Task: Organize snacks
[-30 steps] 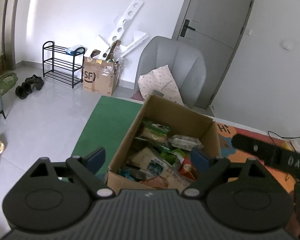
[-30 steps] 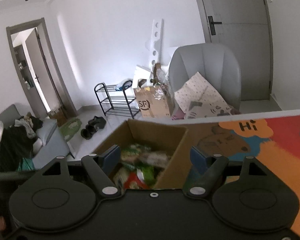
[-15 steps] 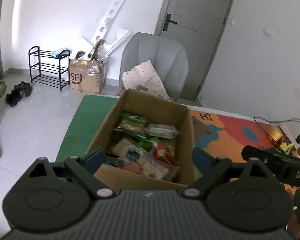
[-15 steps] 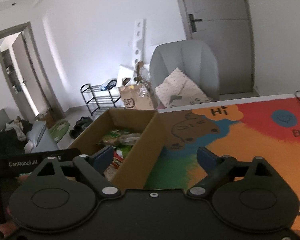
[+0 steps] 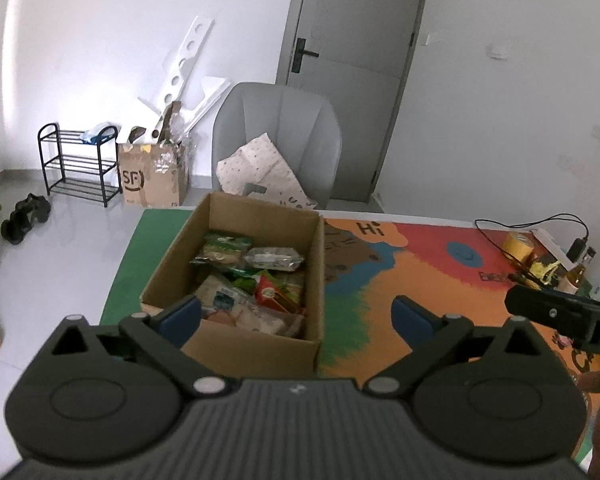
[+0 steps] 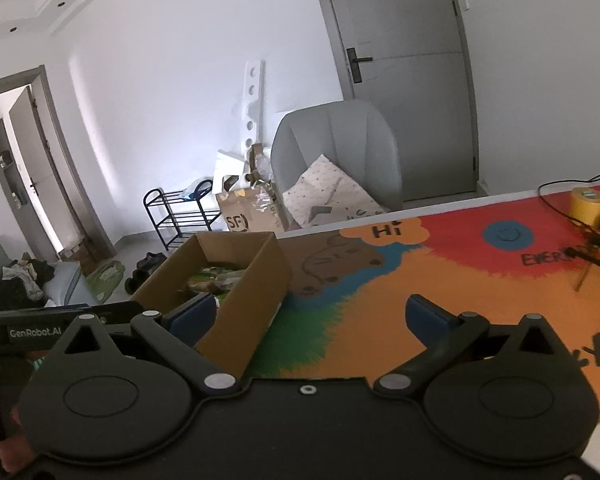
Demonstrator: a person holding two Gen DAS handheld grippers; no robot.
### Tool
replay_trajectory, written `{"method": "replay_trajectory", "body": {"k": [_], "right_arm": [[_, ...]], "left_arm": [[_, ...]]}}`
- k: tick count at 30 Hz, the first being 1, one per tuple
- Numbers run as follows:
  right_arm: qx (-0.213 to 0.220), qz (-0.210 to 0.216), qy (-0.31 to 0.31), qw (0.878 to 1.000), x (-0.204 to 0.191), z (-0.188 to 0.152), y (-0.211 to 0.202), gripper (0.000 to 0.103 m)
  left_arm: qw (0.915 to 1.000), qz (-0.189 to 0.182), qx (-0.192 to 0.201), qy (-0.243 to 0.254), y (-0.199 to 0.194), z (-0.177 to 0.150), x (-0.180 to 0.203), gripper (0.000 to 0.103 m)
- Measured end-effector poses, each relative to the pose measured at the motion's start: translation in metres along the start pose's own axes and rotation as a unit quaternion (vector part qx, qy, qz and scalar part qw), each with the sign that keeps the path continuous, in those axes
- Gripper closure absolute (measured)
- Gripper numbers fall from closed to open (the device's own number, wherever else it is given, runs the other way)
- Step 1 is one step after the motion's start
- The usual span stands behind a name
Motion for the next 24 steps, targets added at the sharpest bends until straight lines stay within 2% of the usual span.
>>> {"method": "replay_trajectory", "body": {"k": [12, 24], "right_arm": [[0.021, -0.011, 0.001, 1.0, 0.005, -0.008, -0.054, 0.0], [0.048, -0.007, -0.018, 0.999, -0.005, -0.008, -0.11, 0.0]], "left_arm": [[0.9997, -0.018, 0.01, 0.013, -0.043, -0.008, 0.014, 0.0], [0.9978, -0.025, 0.046, 0.042, -0.103, -0.017, 0.018, 0.0]]}}
Point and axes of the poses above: each gripper's, at about its wrist camera, not at the fingertips, and y roughly the way its jaws point, x to its right, z to its top, the point moved 5 cm from there along y, roughly the way its jaws point, and after that the axes turned 10 degrees about z, right-handed, at the moved point
